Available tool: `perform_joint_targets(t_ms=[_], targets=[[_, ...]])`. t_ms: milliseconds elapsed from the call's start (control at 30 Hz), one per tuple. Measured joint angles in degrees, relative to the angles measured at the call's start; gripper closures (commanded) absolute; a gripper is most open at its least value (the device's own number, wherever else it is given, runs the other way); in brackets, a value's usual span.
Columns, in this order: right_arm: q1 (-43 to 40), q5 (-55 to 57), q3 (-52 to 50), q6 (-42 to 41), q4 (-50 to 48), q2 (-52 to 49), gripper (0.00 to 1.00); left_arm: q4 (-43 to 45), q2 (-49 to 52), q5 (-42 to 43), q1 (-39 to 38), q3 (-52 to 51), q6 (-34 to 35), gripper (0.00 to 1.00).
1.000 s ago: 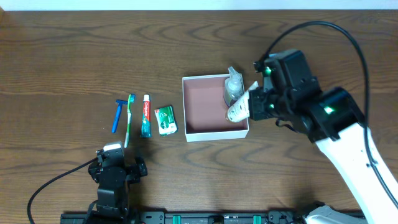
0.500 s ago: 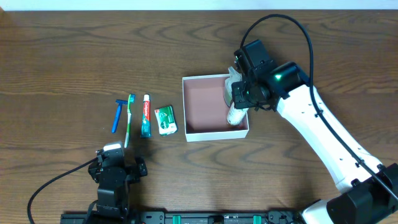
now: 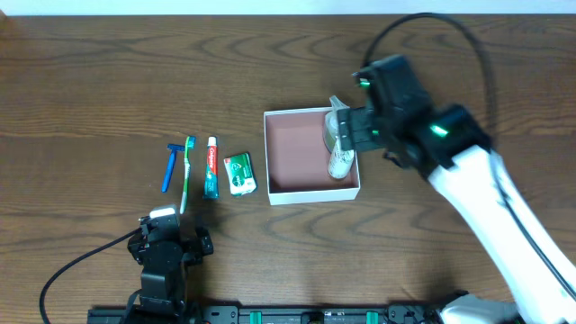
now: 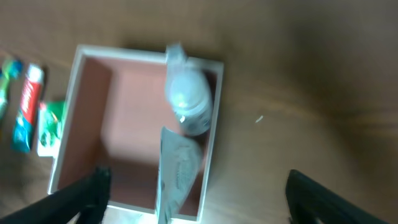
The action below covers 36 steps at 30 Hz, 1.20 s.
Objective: Pack container
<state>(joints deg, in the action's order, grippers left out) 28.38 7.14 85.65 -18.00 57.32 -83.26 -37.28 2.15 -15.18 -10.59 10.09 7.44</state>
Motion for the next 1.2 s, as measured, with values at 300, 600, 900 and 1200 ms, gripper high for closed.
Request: perform_joint_targets(t_ms=[300,600,900,1200], targets=[[-16.06,5.55,0.24,-1.25,-2.75,15.26,0.01,-0.02,-0.02,-0.02,0.00,0.00,-0.17,0.02],[-31.43,2.67,0.22,-5.09,-1.40,13.20,0.01,-0.09,0.00,-0.22,0.00,0.00,-7.30,0.02],[-31.87,0.33,0.22,-5.55,-0.90,11.23,0.01,10.97,0.00,-0.15,0.00,-0.35,-9.07,0.02],[-31.87,0.04,0.22,-5.66,-0.81,11.21,0.01,18.71,4.37,3.02,0.04,3.58,-3.61,0.02]])
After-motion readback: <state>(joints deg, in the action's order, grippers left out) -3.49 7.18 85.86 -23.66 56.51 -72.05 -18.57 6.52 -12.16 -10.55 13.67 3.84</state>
